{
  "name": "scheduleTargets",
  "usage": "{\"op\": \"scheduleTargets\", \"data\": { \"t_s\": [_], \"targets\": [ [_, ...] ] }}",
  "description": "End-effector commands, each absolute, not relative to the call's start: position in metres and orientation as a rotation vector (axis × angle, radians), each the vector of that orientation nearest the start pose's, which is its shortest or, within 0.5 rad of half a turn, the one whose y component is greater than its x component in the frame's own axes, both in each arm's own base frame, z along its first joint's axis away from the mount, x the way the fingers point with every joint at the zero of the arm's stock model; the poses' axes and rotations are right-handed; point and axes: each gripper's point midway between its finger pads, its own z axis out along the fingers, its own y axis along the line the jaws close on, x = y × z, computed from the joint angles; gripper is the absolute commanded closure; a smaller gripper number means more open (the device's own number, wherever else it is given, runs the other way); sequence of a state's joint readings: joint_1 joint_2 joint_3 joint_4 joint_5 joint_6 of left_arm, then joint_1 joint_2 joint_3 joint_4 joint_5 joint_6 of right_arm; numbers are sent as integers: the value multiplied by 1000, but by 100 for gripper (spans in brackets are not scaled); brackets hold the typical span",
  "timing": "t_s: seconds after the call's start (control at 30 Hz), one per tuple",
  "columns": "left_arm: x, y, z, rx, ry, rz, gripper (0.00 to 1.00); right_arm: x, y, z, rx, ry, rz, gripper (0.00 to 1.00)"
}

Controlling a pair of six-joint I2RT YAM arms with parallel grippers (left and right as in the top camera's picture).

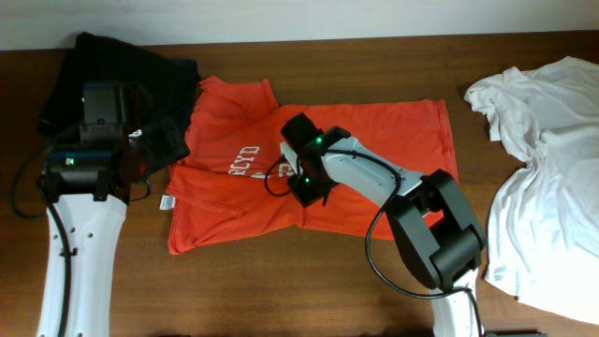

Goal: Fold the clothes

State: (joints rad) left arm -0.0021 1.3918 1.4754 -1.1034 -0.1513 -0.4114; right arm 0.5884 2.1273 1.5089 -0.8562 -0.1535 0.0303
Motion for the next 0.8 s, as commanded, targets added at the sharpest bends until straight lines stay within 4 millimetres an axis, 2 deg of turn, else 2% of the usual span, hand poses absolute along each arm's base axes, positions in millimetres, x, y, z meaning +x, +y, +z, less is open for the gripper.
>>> {"op": "scheduleTargets", "data": {
  "t_s": [0.0, 0.07, 0.17, 0.27, 0.33, 0.4, 0.47, 0.53, 0.6, 0.67, 0.7, 0.73, 0.77],
  "targets": [
    [339, 30, 244, -589, 2510, 65, 1, 316, 257, 2, -861, 3030, 348, 95],
    [339, 30, 244, -589, 2510, 65, 1, 305, 258, -7, -889, 3041, 340, 95],
    [339, 30, 244, -589, 2510, 65, 1, 278, 254, -28, -946, 3080, 318, 95],
    [339, 30, 244, -589, 2510, 65, 1, 252, 237, -25, -964, 3210, 270, 96],
    [339, 30, 244, -589, 2510, 65, 1, 242, 229, -22, -971, 3262, 242, 95],
    [339, 30, 244, -589, 2510, 65, 1, 249, 234, -21, -969, 3233, 261, 95],
    [339, 30, 244, -589, 2510, 65, 1, 259, 244, -5, -967, 3204, 302, 95],
    [339, 30, 244, -589, 2510, 65, 1, 271, 267, 28, -990, 3113, 445, 95],
    [341, 27, 244, -584, 2508, 44, 1, 286, 278, 61, -984, 3025, 481, 95],
    [344, 27, 246, -582, 2491, 39, 1, 282, 273, 64, -1010, 3039, 461, 95],
    [349, 25, 249, -574, 2474, 15, 6, 283, 270, 63, -1012, 3038, 424, 96],
    [348, 20, 247, -565, 2489, -19, 72, 287, 265, 62, -1000, 3038, 389, 96],
    [346, 19, 239, -562, 2522, -15, 99, 291, 261, 62, -975, 3043, 383, 96]
  ]
}}
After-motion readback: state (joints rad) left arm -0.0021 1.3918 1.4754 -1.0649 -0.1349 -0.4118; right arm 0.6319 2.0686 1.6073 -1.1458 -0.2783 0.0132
